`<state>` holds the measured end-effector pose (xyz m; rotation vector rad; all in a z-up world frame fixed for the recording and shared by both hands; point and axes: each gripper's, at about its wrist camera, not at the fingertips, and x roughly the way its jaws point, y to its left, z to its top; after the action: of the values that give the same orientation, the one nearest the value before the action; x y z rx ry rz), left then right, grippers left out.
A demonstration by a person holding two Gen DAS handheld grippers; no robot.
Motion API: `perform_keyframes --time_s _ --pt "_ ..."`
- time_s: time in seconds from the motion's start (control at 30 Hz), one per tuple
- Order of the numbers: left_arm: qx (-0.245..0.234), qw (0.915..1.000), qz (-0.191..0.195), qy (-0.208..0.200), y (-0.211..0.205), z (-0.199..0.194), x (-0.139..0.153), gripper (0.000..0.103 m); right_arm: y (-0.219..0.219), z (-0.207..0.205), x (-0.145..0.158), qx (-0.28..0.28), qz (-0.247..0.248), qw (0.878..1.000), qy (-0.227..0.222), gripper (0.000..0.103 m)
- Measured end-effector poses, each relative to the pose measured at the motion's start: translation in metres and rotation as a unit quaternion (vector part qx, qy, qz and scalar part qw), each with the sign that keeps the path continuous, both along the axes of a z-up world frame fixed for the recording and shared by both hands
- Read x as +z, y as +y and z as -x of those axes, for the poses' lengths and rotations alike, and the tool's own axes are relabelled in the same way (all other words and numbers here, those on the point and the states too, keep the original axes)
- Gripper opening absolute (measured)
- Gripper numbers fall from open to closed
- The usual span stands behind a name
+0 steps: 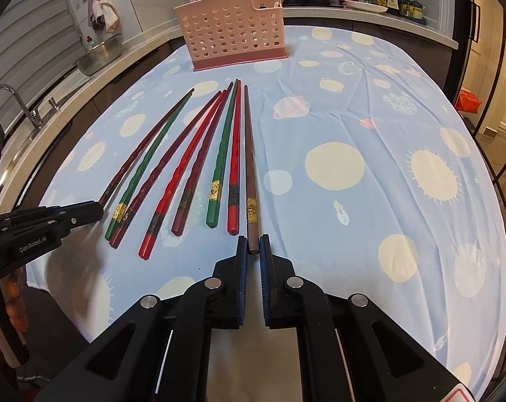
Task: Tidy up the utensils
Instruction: 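Grasp a red chopstick with the left tool while the right tool grasps a brown chopstick, then lift the chopsticks and carry them above the pink holder with both tools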
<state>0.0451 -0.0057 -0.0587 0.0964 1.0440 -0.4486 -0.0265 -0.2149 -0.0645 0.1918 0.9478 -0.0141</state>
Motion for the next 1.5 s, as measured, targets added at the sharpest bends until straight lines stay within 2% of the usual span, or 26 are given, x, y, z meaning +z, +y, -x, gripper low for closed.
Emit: perform_keyframes --time_s 0.4,0.77,1.0,1.5 --pt "0.012 0.9974 0.043 -0.057 0.014 0.001 0.064 0.007 -0.019 0.005 0.066 -0.016 -0.021 0.997 -0.077 0.007" --pt "0.019 0.9899 0.055 -0.13 0.014 -0.028 0.123 0.007 -0.029 -0.022 0.127 -0.008 0.0 0.988 -0.154 0.007" --pt "0.024 0.9853 0.06 -0.158 0.009 -0.054 0.149 0.007 -0.033 -0.047 0.149 -0.007 0.007 0.984 -0.176 0.007" --pt "0.015 0.9804 0.055 -0.189 -0.013 -0.09 0.177 0.007 -0.042 -0.092 0.176 -0.01 0.011 0.98 -0.196 0.007"
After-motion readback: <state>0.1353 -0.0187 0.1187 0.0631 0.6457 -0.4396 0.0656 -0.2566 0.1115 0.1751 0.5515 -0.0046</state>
